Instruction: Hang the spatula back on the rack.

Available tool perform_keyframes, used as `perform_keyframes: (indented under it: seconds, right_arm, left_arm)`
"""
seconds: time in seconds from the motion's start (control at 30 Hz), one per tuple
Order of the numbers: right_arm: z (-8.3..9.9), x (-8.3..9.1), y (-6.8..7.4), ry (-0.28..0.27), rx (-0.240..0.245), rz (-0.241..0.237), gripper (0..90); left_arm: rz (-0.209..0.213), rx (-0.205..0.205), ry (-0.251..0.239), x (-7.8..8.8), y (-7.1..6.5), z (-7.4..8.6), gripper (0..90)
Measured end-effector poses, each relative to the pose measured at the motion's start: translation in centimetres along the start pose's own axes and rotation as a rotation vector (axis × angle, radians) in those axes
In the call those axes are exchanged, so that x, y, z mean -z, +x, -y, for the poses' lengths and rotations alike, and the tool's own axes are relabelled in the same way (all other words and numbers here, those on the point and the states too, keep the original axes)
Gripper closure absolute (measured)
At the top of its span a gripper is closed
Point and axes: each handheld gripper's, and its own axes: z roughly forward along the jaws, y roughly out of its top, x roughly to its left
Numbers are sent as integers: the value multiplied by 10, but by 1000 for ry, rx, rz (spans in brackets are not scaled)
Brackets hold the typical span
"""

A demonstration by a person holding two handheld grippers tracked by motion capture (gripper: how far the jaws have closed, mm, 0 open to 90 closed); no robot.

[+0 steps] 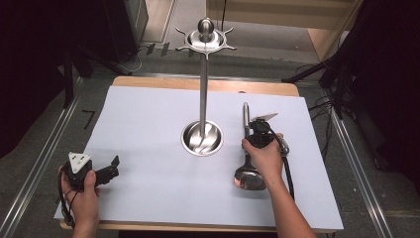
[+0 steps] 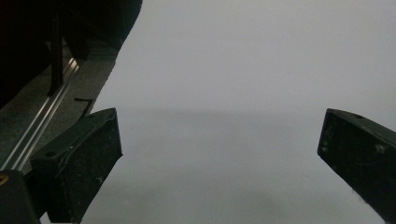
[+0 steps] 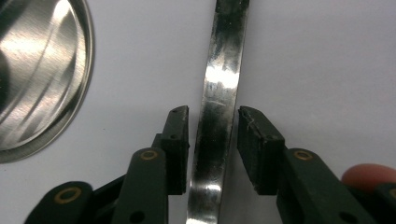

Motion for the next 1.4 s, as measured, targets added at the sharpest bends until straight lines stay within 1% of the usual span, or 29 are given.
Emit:
perform_keyframes:
  seconds: [0.1, 0.23, 0.4, 0.5, 0.53, 0.63, 0.7, 0.8, 0.83, 1.0, 1.1, 1.13, 1.23, 1.33, 1.4]
  right_arm:
    - [0, 0, 2, 8, 1, 25, 687]
    - [-1, -1, 3, 13, -7, 35, 689]
    - [-3, -4, 14, 38, 27, 114, 696]
    - [-6, -5, 19, 62, 51, 148, 699]
    - [-8, -5, 19, 74, 55, 151, 700]
    - [-12, -6, 19, 102, 45, 151, 703]
    - [-13, -6, 20, 109, 48, 155, 706]
    - [-13, -7, 20, 112, 45, 157, 714]
    - [-13, -7, 20, 115, 37, 158, 716]
    - [-16, -8, 21, 133, 36, 167, 724]
    - [-20, -8, 22, 158, 17, 175, 727]
    - [-20, -9, 22, 161, 21, 178, 727]
    - [-24, -10, 22, 190, 22, 175, 728]
    - [-25, -10, 22, 194, 25, 171, 729]
    - [-25, -10, 22, 195, 31, 177, 730]
  left_arm:
    - [0, 2, -1, 0, 0, 0, 4]
    - [0, 1, 1, 0, 0, 0, 3]
    - [-5, 0, 5, 0, 0, 0, 3]
    - [-2, 1, 3, 0, 0, 0, 3]
    - [-2, 1, 4, 0, 0, 0, 4]
    - [-2, 1, 4, 0, 0, 0, 4]
    - [-1, 2, 4, 0, 0, 0, 4]
    - [-1, 7, 2, 0, 1, 0, 3]
    - [0, 8, 1, 0, 1, 0, 3]
    - [3, 10, 3, 0, 1, 0, 4]
    - [3, 11, 2, 0, 1, 0, 4]
    - [2, 10, -1, 0, 1, 0, 4]
    - [1, 4, 7, 0, 1, 0, 4]
    - [2, 3, 11, -1, 1, -1, 4]
    - [0, 1, 12, -1, 0, -1, 3]
